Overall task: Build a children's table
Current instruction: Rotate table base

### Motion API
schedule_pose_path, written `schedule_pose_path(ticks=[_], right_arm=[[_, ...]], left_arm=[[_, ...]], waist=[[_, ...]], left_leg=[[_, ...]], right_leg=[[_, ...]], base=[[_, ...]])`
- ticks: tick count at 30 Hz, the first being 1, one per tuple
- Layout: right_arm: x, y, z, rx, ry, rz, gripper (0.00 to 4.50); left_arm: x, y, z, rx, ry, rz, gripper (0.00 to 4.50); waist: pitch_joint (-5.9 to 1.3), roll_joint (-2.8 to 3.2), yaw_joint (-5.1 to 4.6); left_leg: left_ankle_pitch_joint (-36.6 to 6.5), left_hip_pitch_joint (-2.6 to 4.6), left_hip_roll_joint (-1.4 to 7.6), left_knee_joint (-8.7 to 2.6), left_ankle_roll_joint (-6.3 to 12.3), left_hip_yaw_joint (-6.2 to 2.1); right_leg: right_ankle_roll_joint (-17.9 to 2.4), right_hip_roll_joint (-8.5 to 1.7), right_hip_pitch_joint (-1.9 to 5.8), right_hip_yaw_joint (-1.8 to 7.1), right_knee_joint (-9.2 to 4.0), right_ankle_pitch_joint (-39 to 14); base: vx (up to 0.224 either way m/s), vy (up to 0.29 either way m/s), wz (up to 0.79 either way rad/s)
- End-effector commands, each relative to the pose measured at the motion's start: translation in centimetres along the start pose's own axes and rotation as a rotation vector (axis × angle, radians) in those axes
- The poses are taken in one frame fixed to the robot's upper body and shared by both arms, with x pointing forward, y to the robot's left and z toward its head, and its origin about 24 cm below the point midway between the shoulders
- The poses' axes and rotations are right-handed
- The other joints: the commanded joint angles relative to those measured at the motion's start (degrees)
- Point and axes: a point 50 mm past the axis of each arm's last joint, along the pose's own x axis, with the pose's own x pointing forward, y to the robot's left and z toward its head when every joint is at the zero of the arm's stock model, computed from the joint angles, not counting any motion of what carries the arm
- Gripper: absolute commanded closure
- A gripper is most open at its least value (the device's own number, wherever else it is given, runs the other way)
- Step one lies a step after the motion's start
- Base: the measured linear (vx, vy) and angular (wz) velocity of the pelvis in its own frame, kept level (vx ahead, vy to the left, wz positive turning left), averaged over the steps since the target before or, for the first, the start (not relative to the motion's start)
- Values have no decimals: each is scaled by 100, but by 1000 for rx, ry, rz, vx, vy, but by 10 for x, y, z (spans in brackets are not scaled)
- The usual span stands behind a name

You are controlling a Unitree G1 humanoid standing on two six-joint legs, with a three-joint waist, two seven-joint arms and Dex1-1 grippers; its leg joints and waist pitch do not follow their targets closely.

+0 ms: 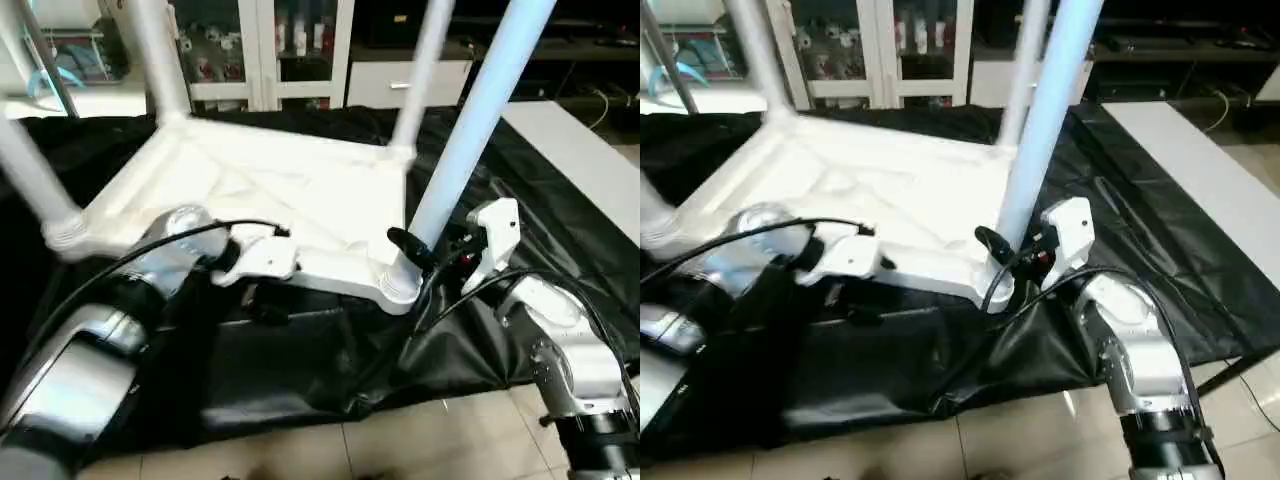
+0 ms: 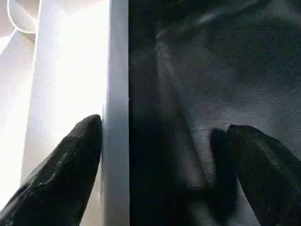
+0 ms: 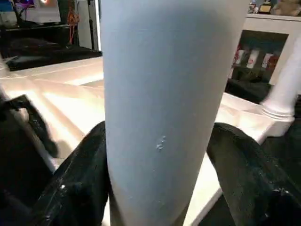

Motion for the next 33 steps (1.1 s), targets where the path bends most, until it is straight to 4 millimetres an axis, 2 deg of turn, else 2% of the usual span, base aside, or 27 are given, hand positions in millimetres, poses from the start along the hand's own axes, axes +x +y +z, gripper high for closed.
schedule_pose_path(ticks=[1, 2, 3, 5, 11, 13, 14, 16, 17, 18, 19, 20, 22, 23, 25, 28, 30, 32, 33], right_arm=[[-13, -28, 1, -13, 17, -128, 137], [-12, -30, 0, -13, 17, -130, 137], [-11, -31, 0, -14, 18, -130, 137], [-8, -30, 0, -9, 16, -118, 137], [6, -23, -2, 9, 4, -76, 137], [12, -17, -2, 21, -8, -52, 137], [16, -12, -2, 27, -15, -32, 137], [17, -9, -2, 30, -18, -24, 137], [17, -9, -2, 30, -18, -23, 137], [18, -4, -2, 37, -27, -6, 137], [18, -2, -2, 39, -30, -1, 137], [17, 2, -2, 46, -35, 10, 137], [16, 4, -2, 48, -37, 14, 137], [14, 8, -3, 54, -38, 20, 137], [13, 11, -3, 60, -40, 23, 137], [12, 14, -2, 71, -48, 19, 137], [13, 18, -1, 85, -59, 21, 137], [19, 22, -1, 98, -69, 19, 137], [23, 25, 0, 103, -73, 14, 137]], left_arm=[[-4, -20, -15, -93, 26, -100, 2], [-5, -23, -14, -103, 10, -97, 2], [-5, -26, -13, -110, 0, -94, 2], [-5, -31, -9, -125, -35, -97, 2], [-2, -35, -1, -144, -78, -62, 2], [1, -28, 0, -113, -76, 25, 2], [3, -16, 3, -62, -85, 136, 2], [4, -10, 6, -37, -96, 192, 2], [4, -9, 7, -33, -97, 199, 2], [5, 3, 16, -53, -170, 311, 2], [6, 7, 20, -67, -198, 339, 2], [8, 13, 31, -134, -298, 375, 2], [10, 15, 37, -170, -351, 379, 2], [23, 9, 51, -191, -425, 304, 2], [37, 1, 59, -192, -461, 223, 2], [51, -8, 62, -194, -447, 150, 2], [60, -15, 64, -201, -436, 110, 2], [62, -19, 61, -198, -404, 100, 2], [61, -20, 58, -205, -381, 102, 2]], waist=[[-373, 5, 45], [-356, 7, 42], [-363, -10, 35], [-348, -10, 34], [-363, -14, 56], [-376, -13, 63], [-375, -28, 60], [-391, -12, 99], [-390, -27, 95], [-401, -19, 94], [-406, -22, 92], [-408, -40, 112], [-408, -52, 134], [-404, -35, 138], [-403, -49, 127], [-390, -44, 75], [-382, -14, 65], [-383, 13, 49], [-382, 7, 40]], left_leg=[[-1370, 53, 211, -462, 51, -100], [-1427, 70, 185, -462, 48, -78], [-1448, 65, 201, -470, 9, -93], [-1583, 98, 187, -473, -23, -77], [-1404, 76, 174, -474, -17, -75], [-1408, 71, 164, -462, 8, -80], [-1416, 72, 155, -455, 29, -72], [-1309, 80, 174, -459, 6, -83], [-1289, 68, 163, -453, 11, -78], [-1241, 65, 158, -446, 23, -75], [-1198, 57, 151, -436, 31, -67], [-1118, 53, 157, -434, 62, -74], [-1027, 41, 157, -420, 110, -58], [-990, 15, 162, -428, 139, -72], [-998, 11, 158, -424, 199, -67], [-1140, -3, 149, -435, 230, -78], [-1275, 37, 160, -443, 190, -78], [-1377, 41, 168, -459, 120, -92], [-1401, 43, 169, -462, 108, -92]], right_leg=[[-1380, -336, 287, 234, -314, -1548], [-1316, -297, 248, 235, -366, -1643], [-1326, -318, 267, 237, -336, -1636], [-1253, -288, 226, 240, -385, -1828], [-1279, -269, 246, 238, -345, -1545], [-1244, -268, 253, 232, -343, -1528], [-1213, -253, 245, 229, -361, -1532], [-1221, -276, 260, 234, -337, -1402], [-1212, -259, 265, 227, -334, -1330], [-1239, -257, 270, 228, -313, -1209], [-1255, -258, 282, 231, -306, -1127], [-1292, -280, 297, 230, -310, -1068], [-1383, -284, 301, 234, -297, -989], [-1389, -293, 326, 231, -296, -1003], [-1380, -290, 319, 233, -314, -1062], [-1249, -268, 318, 227, -358, -1332], [-1180, -260, 286, 229, -398, -1532], [-1145, -252, 279, 224, -407, -1619], [-1136, -247, 272, 224, -413, -1622]], base=[[0, 0, 0], [0, 0, 0], [0, 0, 0], [0, 0, 0], [0, 0, 0], [0, 0, 0], [0, 0, 0], [0, 0, 0], [0, 0, 0], [0, 0, 0], [0, 0, 0], [0, 0, 0], [0, 0, 0], [0, 0, 0], [0, 0, 0], [0, 0, 0], [0, 0, 0], [0, 0, 0], [0, 0, 0]])
